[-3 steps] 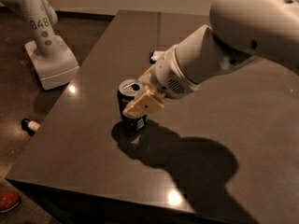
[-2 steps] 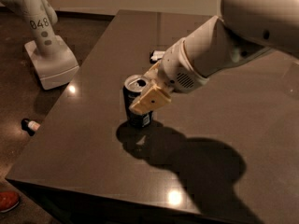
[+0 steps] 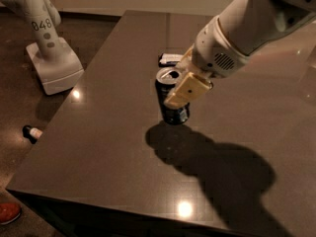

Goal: Knock pepsi can over

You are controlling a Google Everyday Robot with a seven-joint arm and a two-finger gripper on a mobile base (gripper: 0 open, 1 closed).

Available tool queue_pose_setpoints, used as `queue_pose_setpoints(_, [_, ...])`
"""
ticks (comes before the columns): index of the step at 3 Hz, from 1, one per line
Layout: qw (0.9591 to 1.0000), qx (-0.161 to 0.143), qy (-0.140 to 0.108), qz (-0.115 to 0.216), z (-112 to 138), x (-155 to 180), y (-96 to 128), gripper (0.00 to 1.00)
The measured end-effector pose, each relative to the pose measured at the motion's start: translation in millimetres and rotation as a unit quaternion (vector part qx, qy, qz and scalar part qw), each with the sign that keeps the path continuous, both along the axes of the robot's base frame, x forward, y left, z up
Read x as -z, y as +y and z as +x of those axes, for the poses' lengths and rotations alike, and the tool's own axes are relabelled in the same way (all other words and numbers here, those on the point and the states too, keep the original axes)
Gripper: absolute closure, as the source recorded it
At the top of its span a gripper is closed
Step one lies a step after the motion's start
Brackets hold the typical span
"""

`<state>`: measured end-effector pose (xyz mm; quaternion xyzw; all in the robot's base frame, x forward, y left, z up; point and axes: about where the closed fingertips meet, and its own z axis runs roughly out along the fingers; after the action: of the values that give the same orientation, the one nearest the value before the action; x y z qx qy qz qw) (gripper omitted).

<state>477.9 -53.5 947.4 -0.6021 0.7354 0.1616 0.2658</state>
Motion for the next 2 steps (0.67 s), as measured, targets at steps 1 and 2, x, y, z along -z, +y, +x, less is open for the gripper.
queue_pose_setpoints(1, [0.9978, -0.006, 0.004, -0.067, 2.1, 4.3, -34.8, 1.0])
queue_pose_setpoints(2, [0.9865, -0.02, -0.01, -0.162, -1.4, 11.2, -69.5, 1.0])
